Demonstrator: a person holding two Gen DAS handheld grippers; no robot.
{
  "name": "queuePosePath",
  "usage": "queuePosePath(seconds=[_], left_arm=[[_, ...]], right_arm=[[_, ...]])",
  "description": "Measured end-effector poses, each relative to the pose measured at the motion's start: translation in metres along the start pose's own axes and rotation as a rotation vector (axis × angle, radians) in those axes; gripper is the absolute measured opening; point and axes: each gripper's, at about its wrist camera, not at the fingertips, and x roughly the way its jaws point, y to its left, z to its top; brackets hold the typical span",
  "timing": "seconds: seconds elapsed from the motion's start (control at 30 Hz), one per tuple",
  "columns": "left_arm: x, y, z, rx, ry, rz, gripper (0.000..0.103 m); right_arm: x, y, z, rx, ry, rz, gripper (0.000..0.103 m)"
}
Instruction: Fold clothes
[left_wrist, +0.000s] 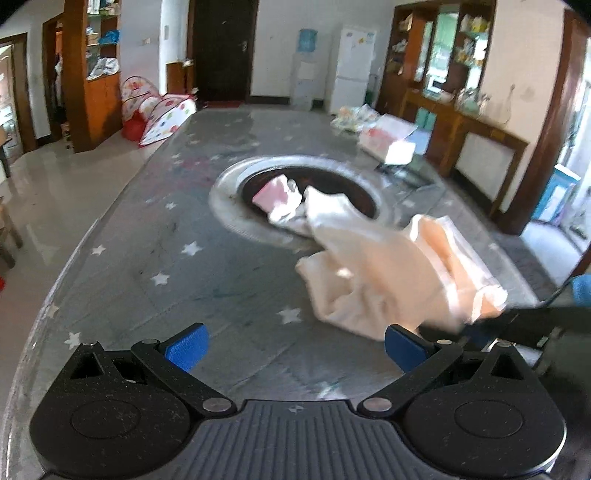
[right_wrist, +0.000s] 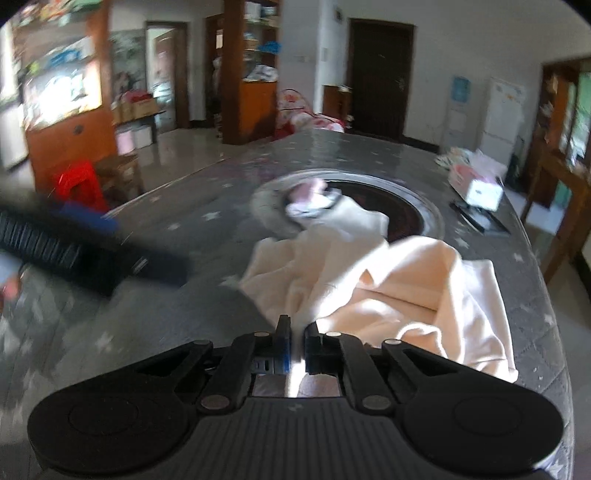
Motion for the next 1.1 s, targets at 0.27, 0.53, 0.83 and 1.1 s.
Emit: queuePosePath(seconds=[0.27,0.53,0.83,1.1], left_arm=[[-0.002,-0.024,0.000,0.039,0.028,-0.103,0.103],[0.017,-0.031,-0.019,0.067,0.125,-0.121,0.093],[0.017,-0.014,-0.046,0.104,0.170,-0.116,0.046],[0.000,0.003,-0.059,0.080,0.145,-0.152,0.020]], right_arm=[[-0.022,0.050,-0.024,-0.124,-0.006,0.049,0.005],[-0.046,0.090,-0.040,-0.206,-0.003,0.149,0.005],[-0.065,0.111,-0.043,-0.211,0.003,0.221,0.007],[-0.100,0.096,-0.054,-0.152,-0.001,0.244,0.020]])
